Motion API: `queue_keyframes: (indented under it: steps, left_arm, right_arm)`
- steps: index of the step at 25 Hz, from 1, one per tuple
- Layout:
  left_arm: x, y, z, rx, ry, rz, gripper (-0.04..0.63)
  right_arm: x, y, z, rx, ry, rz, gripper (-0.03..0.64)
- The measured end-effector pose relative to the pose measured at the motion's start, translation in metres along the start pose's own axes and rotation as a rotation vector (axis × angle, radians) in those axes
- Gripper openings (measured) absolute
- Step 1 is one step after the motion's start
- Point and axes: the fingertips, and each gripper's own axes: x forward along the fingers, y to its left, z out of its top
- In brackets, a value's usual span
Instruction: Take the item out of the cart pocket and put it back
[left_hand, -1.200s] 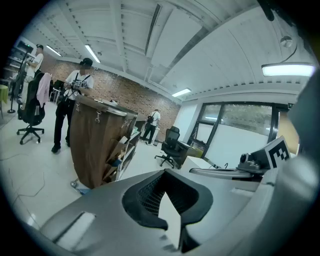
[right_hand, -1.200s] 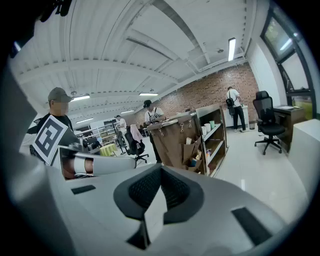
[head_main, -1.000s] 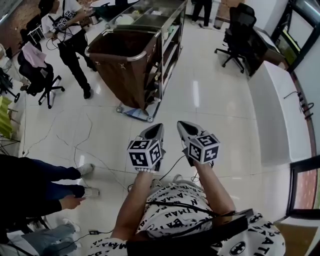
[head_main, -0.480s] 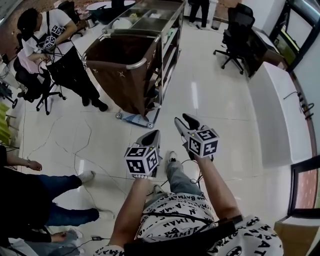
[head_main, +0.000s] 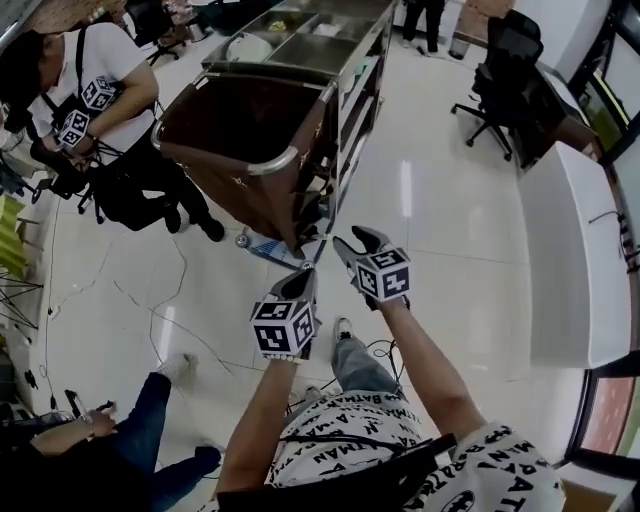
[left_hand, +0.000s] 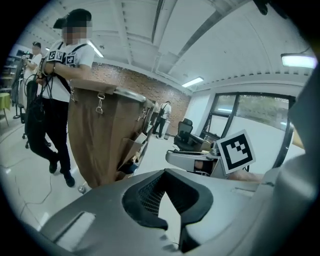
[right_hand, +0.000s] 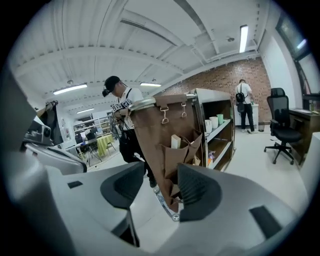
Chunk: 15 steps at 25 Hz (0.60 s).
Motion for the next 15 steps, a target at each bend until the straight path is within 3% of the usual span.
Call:
queue_keyframes:
  steps: [8, 15]
  left_arm:
    - [0.095, 0.04, -0.008, -0.059, 0.108, 0.077, 0.0]
    - [0.143, 0.072, -0.024, -0.131, 0.161, 0.148, 0.0]
  right_arm:
    - [0.122, -0.071, -0.041, -0.097, 0.186, 0.045, 0.225]
    - [0.194, -0.091, -0.077, -0.157, 0.307, 0.123, 0.239]
